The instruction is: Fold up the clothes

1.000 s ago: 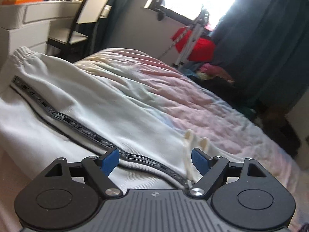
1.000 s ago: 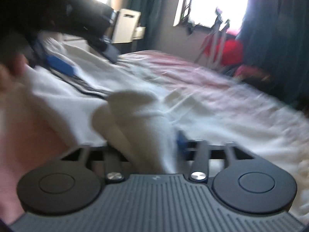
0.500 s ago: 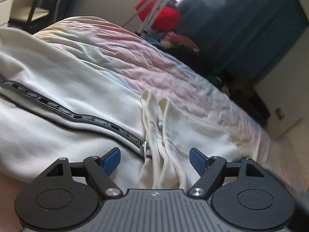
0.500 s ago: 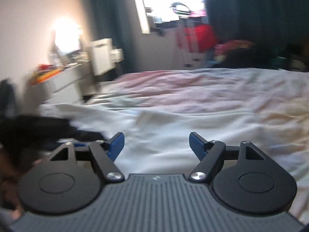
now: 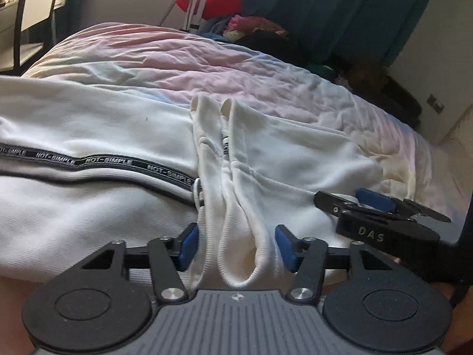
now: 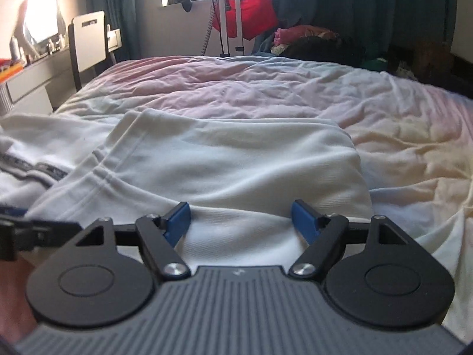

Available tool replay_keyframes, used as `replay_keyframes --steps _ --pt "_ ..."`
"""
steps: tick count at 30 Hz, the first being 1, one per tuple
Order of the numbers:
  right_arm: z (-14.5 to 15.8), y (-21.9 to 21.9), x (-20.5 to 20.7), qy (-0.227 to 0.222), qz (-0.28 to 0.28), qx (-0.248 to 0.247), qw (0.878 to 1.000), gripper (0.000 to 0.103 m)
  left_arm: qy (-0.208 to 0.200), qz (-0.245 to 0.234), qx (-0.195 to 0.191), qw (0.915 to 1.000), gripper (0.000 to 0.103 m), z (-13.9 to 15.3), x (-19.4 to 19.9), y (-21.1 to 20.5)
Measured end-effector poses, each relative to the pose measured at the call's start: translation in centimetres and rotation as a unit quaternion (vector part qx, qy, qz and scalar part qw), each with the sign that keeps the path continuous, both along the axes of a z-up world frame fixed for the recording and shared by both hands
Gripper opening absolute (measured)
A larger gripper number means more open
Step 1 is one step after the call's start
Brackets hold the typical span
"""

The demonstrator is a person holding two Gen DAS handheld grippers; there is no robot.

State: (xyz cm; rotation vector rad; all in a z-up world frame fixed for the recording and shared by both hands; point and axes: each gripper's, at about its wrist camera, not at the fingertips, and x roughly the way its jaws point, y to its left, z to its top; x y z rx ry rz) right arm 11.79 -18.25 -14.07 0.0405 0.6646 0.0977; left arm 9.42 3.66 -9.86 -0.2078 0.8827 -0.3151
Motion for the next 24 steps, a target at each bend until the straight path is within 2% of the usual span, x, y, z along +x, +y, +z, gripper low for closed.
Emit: replay_keyframes --steps 4,7,9,12,15,19,24 --pt "0.3 -0.2 0.0 0.001 -0.002 0.004 1.0 0.078 0.001 0.007 -0.006 1.0 0.034 0.1 -0.1 0.5" --pt "0.4 -0.3 -0.1 -0.003 -0.003 0.01 1.0 0.078 -0.001 0.01 0.0 0.9999 0.025 0.9 -0.5 0.6" --pt "0.8 -0.7 -0.4 -0.013 -0.011 0.032 0.999 0.076 0.015 0.016 -0.005 0.9997 0.024 1.2 -0.6 0.9" --pt "1.9 -1.0 -0.3 -0.031 -0.002 0.064 0.997 0.077 0.025 0.02 0.008 0.9994 0.025 0.9 -0.8 0.7" --pt "3.0 -0.1 2.0 -0.021 0.025 0.106 0.994 0.076 0.022 0.016 0.02 0.9994 0.028 0.6 -0.6 0.5" --pt "3.7 2.6 6.0 -0.003 0.072 0.128 0.989 0.075 0.02 0.019 0.03 0.9992 0.043 0.8 -0.5 0.5" --pt "2.4 5.6 10.2 0.018 0.094 0.146 0.985 0.07 0.016 0.02 0.041 0.9988 0.042 0.7 -0.7 0.2"
